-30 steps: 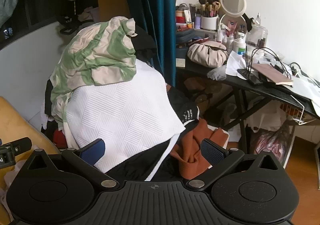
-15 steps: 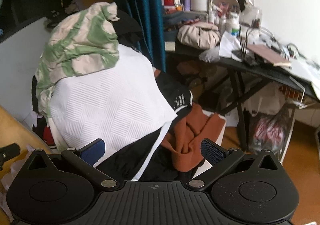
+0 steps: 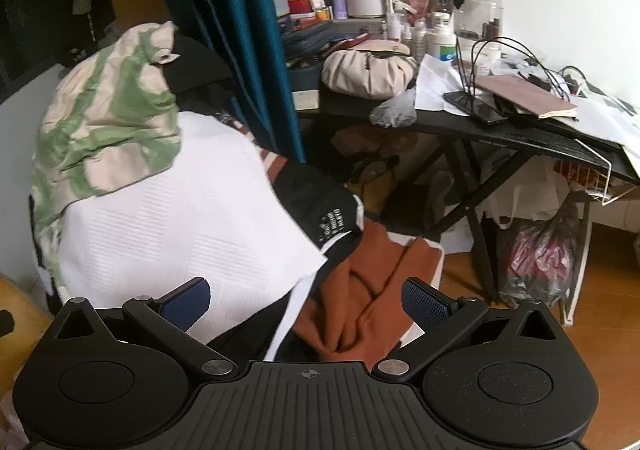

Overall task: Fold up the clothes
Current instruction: 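Move both tools toward the green-and-cream patterned garment atop the clothes pile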

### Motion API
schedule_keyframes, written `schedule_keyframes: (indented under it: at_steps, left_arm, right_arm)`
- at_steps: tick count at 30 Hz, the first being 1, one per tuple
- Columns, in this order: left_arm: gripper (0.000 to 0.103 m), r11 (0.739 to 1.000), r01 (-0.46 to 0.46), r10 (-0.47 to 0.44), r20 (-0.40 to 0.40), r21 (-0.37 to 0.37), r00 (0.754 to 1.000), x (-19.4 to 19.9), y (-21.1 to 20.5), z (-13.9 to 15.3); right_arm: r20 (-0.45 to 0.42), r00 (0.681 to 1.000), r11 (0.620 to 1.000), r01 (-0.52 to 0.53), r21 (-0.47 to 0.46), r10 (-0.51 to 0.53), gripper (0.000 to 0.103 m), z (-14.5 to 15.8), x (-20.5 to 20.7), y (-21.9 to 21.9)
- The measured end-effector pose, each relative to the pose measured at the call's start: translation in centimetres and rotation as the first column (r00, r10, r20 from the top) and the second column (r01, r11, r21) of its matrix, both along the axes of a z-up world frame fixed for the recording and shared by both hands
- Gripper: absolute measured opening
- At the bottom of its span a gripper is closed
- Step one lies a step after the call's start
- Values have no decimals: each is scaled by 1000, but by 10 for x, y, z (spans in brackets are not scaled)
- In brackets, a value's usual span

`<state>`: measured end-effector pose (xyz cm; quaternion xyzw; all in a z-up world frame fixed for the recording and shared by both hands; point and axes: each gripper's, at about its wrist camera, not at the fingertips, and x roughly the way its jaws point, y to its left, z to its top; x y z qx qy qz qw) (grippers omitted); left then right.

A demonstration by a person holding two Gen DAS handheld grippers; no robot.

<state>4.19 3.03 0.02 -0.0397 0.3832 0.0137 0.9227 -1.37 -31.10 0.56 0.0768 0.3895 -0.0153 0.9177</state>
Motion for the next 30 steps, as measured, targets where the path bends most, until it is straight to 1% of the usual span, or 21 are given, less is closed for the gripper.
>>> schedule_keyframes:
  at_steps: [3,5,8,12,17,19,23,27,30]
  left_arm:
    - [102,1000,2,-2,-6,13,1000,10,-7,0]
    - [102,1000,1,-1,-8,22,1000,16,-12,0]
    - [102,999,-7,7,-9,32,1000,24,-17,1]
    - [102,999,-31,32,-11,40,999,34,-21,3]
    - [102,996,-72,72,-14,54,997,48,-24,5]
    - [102,995,-87,88,-14,57,996,54,-26,6]
    - [102,991,-116,117,-7,72,993,64,-33,7]
    - [102,988,-131,133,-17,83,991,68,-39,6]
    - [102,986,-140,143,-23,95,990,72,-41,6]
  right_arm:
    - [-5,1000,1000,-3,-3,3,102,-4,6,-11]
    - [-14,999,999,41,0,-41,102,-12,27,16]
    - [-20,1000,1000,21,6,-21,102,-15,35,7]
    - [-15,1000,1000,20,18,-20,102,-18,60,24]
    - [-3,1000,999,-17,42,18,102,-19,80,14]
    - [-5,1000,999,2,53,-2,102,-22,105,34]
    - [9,1000,998,-4,57,4,102,-26,124,41]
    - [2,1000,997,-22,73,22,102,-31,137,44]
    - [0,1000,997,-17,79,17,102,-35,151,55]
